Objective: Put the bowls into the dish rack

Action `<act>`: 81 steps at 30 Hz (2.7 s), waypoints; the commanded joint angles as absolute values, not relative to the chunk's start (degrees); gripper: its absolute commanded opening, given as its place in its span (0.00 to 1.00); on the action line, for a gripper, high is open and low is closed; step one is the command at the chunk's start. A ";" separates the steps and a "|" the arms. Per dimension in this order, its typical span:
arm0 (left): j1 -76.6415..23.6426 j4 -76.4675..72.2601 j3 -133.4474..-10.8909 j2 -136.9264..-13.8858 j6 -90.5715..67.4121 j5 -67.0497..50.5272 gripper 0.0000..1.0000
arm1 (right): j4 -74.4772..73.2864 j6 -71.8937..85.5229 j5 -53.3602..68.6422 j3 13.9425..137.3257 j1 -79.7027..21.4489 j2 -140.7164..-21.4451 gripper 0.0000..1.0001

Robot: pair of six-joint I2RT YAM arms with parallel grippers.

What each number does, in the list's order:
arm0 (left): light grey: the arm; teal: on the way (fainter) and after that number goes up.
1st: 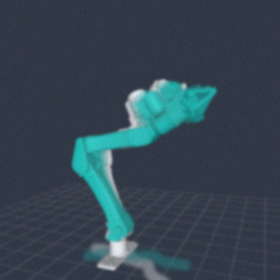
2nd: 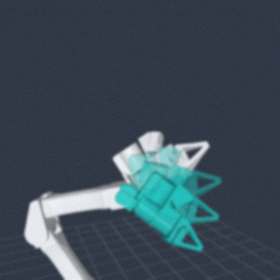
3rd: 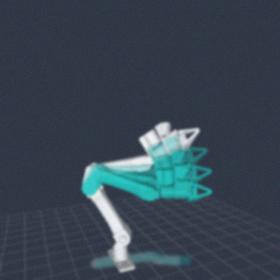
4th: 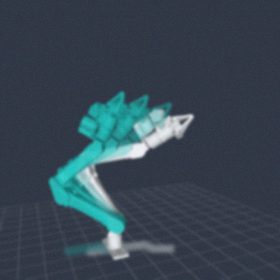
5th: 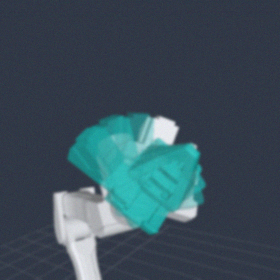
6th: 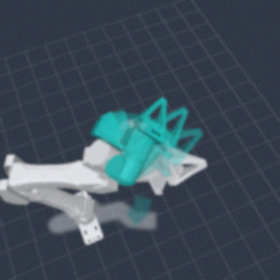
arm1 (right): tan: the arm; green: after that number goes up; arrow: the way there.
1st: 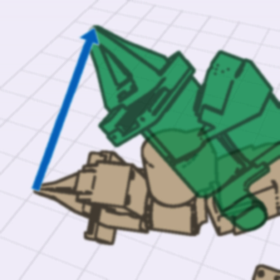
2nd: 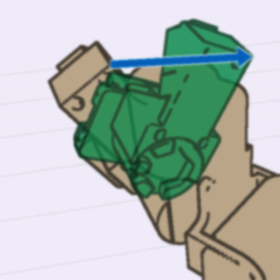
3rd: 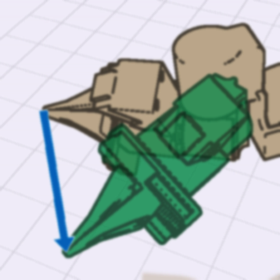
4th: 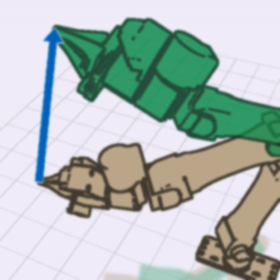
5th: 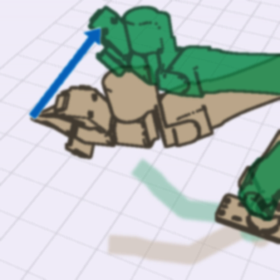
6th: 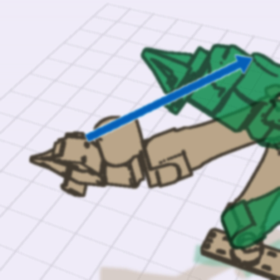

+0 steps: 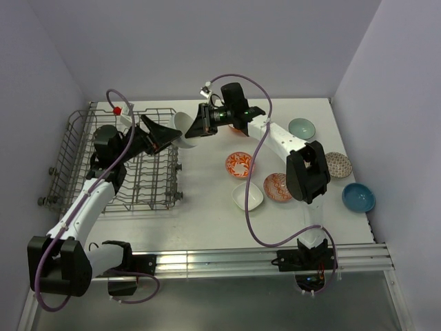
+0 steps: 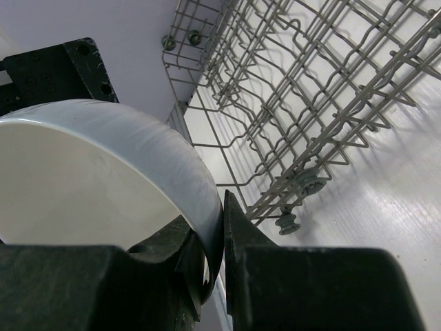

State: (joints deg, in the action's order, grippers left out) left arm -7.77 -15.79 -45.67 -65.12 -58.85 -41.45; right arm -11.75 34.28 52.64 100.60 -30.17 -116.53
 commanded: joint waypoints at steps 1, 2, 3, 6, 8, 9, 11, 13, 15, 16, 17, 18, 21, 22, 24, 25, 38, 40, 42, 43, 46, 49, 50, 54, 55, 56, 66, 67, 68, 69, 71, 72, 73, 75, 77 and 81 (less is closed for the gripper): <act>-9.40 -18.72 -48.25 -64.16 -58.54 -43.07 0.99 | -11.69 32.35 49.04 102.30 -31.20 -114.96 0.00; -9.32 -18.46 -48.34 -64.33 -58.54 -42.81 0.99 | -12.30 32.00 48.78 102.30 -31.20 -114.79 0.00; -9.49 -18.02 -48.51 -64.42 -58.36 -42.45 1.00 | -12.57 31.56 48.08 102.48 -31.38 -114.79 0.00; -9.58 -17.67 -48.78 -64.69 -57.83 -41.66 0.97 | -13.62 30.76 46.85 102.13 -31.90 -114.52 0.00; -9.58 -17.14 -49.30 -65.04 -57.31 -41.40 0.93 | -13.89 30.32 46.41 101.95 -32.17 -114.43 0.00; -9.67 -16.44 -49.39 -65.21 -56.96 -41.14 0.92 | -13.97 30.24 46.15 101.87 -32.25 -114.35 0.00; -9.84 -15.04 -50.18 -65.65 -55.47 -40.78 0.85 | -13.89 30.23 45.88 101.86 -32.61 -114.52 0.00; -9.84 -13.89 -50.36 -65.74 -54.93 -40.78 0.73 | -13.97 30.15 45.97 102.13 -32.78 -114.78 0.00; -9.84 -13.97 -50.10 -65.39 -54.49 -41.04 0.58 | -14.24 30.23 46.14 102.65 -32.87 -115.14 0.00; -9.76 -13.89 -50.01 -65.30 -54.32 -41.13 0.53 | -14.59 30.06 46.66 102.92 -32.87 -115.48 0.00; -9.84 -13.36 -50.18 -65.30 -53.53 -40.87 0.47 | -15.11 29.88 46.76 103.79 -32.87 -115.92 0.14; -9.84 -12.49 -50.45 -65.30 -52.92 -40.26 0.31 | -15.38 29.88 46.84 103.97 -32.87 -116.19 0.21; -8.27 -9.76 -51.06 -65.74 -52.47 -38.94 0.00 | -15.64 29.71 46.58 103.36 -32.87 -115.84 0.46; -7.65 -9.32 -51.15 -65.92 -52.56 -38.94 0.00 | -15.73 29.45 46.50 103.36 -32.87 -115.75 0.50; -5.64 -8.44 -52.03 -66.53 -52.47 -39.29 0.00 | -16.43 28.92 46.06 103.27 -32.87 -115.49 0.61; -5.10 -7.83 -52.73 -66.97 -52.21 -39.20 0.00 | -16.78 28.74 45.88 103.18 -32.70 -115.49 0.63; 9.92 13.68 -62.39 -72.59 -36.25 -36.05 0.00 | -18.89 28.04 45.62 104.06 -30.41 -113.03 0.98; 12.39 23.05 -68.42 -75.56 -29.49 -27.83 0.00 | -20.21 26.90 45.44 103.80 -29.71 -112.24 0.98; 14.23 27.93 -72.66 -78.12 -24.90 -24.53 0.00 | -21.35 25.93 45.53 103.62 -29.18 -111.89 0.98; 14.85 32.13 -76.69 -80.48 -21.04 -23.13 0.00 | -22.84 24.88 45.53 103.54 -28.74 -111.54 0.98; 17.13 35.58 -82.59 -84.09 -14.53 -18.56 0.00 | -25.04 22.60 45.00 103.19 -28.13 -110.92 0.98; 18.19 38.75 -87.86 -87.78 -8.38 -11.97 0.00 | -27.24 20.31 43.77 103.01 -27.60 -110.13 0.98; 18.28 40.06 -89.02 -88.76 -6.87 -10.56 0.00 | -27.51 19.87 43.42 102.92 -27.42 -109.95 0.98; 18.19 42.18 -93.95 -93.68 -2.29 -3.62 0.00 | -28.74 18.55 42.63 103.27 -26.81 -109.42 0.99; 18.19 42.10 -95.00 -95.17 -1.42 -1.78 0.00 | -29.18 18.37 42.63 103.53 -26.63 -109.51 0.99; 18.19 42.19 -95.79 -95.97 -1.06 -1.06 0.00 | -29.27 18.54 42.71 103.71 -26.46 -109.60 0.99; 18.02 44.30 -103.00 -105.37 2.20 8.16 0.00 | -30.94 17.58 42.45 103.36 -24.26 -109.60 0.99; 17.84 44.21 -103.36 -106.51 2.72 8.96 0.00 | -31.37 17.49 42.45 103.53 -24.17 -109.51 0.99; 17.75 44.03 -103.71 -106.96 2.99 10.88 0.00 | -31.46 17.40 42.36 103.54 -24.08 -109.51 0.99; 17.14 43.69 -104.06 -107.40 3.25 12.12 0.00 | -31.55 17.14 42.28 103.54 -24.08 -109.42 0.99; 16.18 42.63 -104.15 -108.45 4.22 15.27 0.00 | -31.82 17.05 42.19 103.36 -23.82 -109.25 0.99; 15.82 42.10 -104.15 -108.89 4.74 16.08 0.00 | -31.99 16.88 42.19 103.27 -23.73 -109.25 0.99; 15.56 41.58 -104.06 -109.07 4.92 17.13 0.00 | -32.08 16.79 42.19 103.10 -23.73 -109.16 0.99; 14.59 39.82 -103.63 -109.86 5.71 19.94 0.00 | -32.34 16.61 42.19 102.83 -23.47 -109.07 0.99; 13.72 38.94 -103.62 -110.47 6.06 21.61 0.00 | -32.43 16.61 42.19 102.66 -23.12 -108.98 0.99; 12.66 37.10 -104.67 -112.84 7.47 26.09 0.00 | -32.61 16.70 42.45 102.92 -22.33 -108.63 0.99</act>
